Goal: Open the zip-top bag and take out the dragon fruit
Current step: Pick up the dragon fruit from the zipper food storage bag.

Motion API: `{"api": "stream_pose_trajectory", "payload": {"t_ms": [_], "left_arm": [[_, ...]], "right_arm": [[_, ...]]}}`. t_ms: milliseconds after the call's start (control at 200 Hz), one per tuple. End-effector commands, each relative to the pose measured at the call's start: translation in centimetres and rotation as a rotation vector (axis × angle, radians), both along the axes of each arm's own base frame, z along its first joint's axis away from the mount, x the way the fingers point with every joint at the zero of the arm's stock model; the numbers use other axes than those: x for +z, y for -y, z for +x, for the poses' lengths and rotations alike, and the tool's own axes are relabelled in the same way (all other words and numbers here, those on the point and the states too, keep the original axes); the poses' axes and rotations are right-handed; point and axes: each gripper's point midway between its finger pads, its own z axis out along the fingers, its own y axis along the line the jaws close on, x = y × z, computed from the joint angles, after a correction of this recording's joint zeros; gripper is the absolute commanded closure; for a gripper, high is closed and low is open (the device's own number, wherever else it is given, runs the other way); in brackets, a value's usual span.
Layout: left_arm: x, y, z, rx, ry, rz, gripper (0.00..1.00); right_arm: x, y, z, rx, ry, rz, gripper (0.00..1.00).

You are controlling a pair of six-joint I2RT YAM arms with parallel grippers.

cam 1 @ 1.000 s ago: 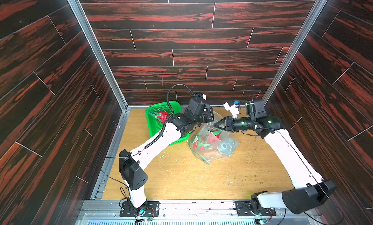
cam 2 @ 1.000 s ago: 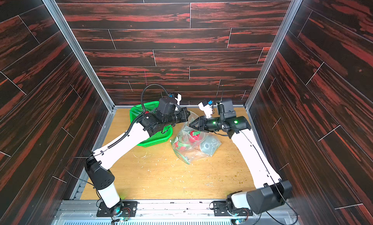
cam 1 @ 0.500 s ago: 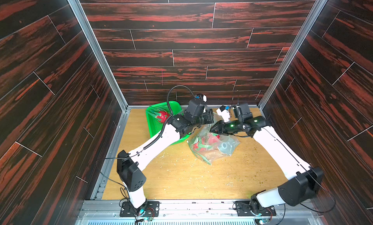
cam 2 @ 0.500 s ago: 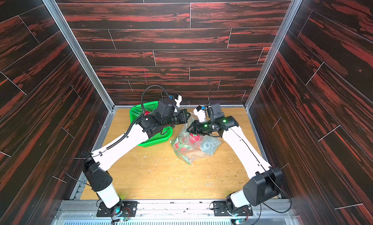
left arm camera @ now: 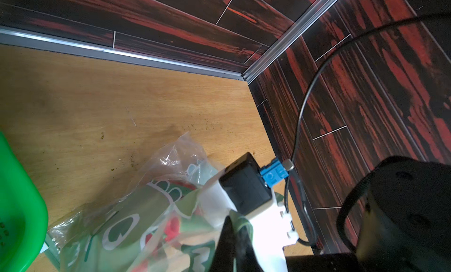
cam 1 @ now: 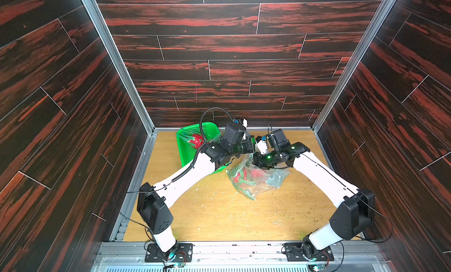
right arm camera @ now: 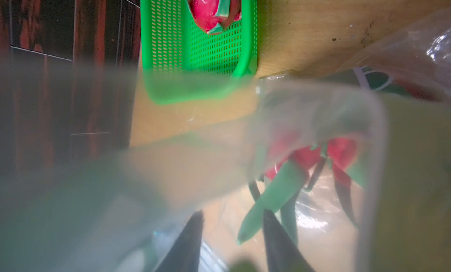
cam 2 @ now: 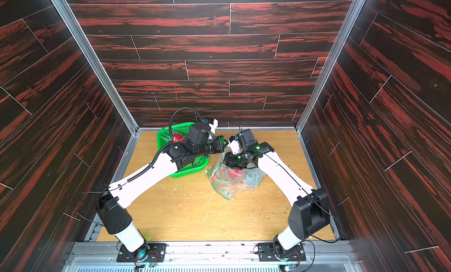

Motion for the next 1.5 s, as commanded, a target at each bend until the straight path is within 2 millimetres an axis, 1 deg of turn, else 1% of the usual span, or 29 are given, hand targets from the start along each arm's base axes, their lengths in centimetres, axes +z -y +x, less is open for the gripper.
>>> {"api": "stream_pose_trajectory", "payload": {"t_ms": [0,215,291,446,581,717,797,972,1182,1348,1433,1493], "left_arm": [[2.7,-1.5,-0.2,0.025,0.085,-0.01,1.0],[0.8,-1.8,-0.5,-0.001,0.09,0.05,1.0],[0.0,-2.0,-0.4,-0.001,0.074,0.058,1.0],[-0.7,-1.9,-0.9,-0.042,0.07,0.08,1.0],[-0.9,-1.2,-1.6,-0.089,0.072,0.047,1.0],[-1.0,-0.6,-2.1,-0.122,0.072,-0.01,1.0],[-1.4,-0.4,-2.2,-0.128,0.065,-0.017,1.0],[-2.6,0.1,-2.5,-0.154,0.033,-0.023,1.0],[-4.7,0.4,-2.8,-0.16,-0.012,-0.039,1.0],[-5.7,0.8,-3.0,-0.148,0.008,-0.027,1.0],[-5.8,1.2,-3.2,-0.159,0.005,-0.039,1.0],[-5.8,1.4,-3.2,-0.159,0.009,-0.051,1.0]], "right_arm": [[-0.9,-0.2,-1.1,0.011,-0.047,-0.01,0.56],[-1.4,-0.1,-2.0,0.013,-0.105,-0.032,0.56],[-1.4,-0.5,-2.8,0.033,-0.139,-0.018,0.56],[-1.5,0.3,-4.3,0.036,-0.192,-0.087,0.57],[-1.8,1.0,-5.2,0.015,-0.231,-0.108,0.58],[-3.4,1.3,-6.3,-0.027,-0.289,-0.097,0.6],[-4.4,1.2,-6.8,-0.045,-0.32,-0.078,0.61],[-5.8,1.3,-6.7,-0.088,-0.333,-0.072,0.61],[-7.5,1.3,-7.0,-0.12,-0.366,-0.074,0.61],[-10.5,2.3,-7.6,-0.146,-0.413,-0.144,0.61],[-10.4,2.3,-7.7,-0.144,-0.417,-0.152,0.61],[-10.7,3.1,-7.4,-0.164,-0.394,-0.199,0.6]]}}
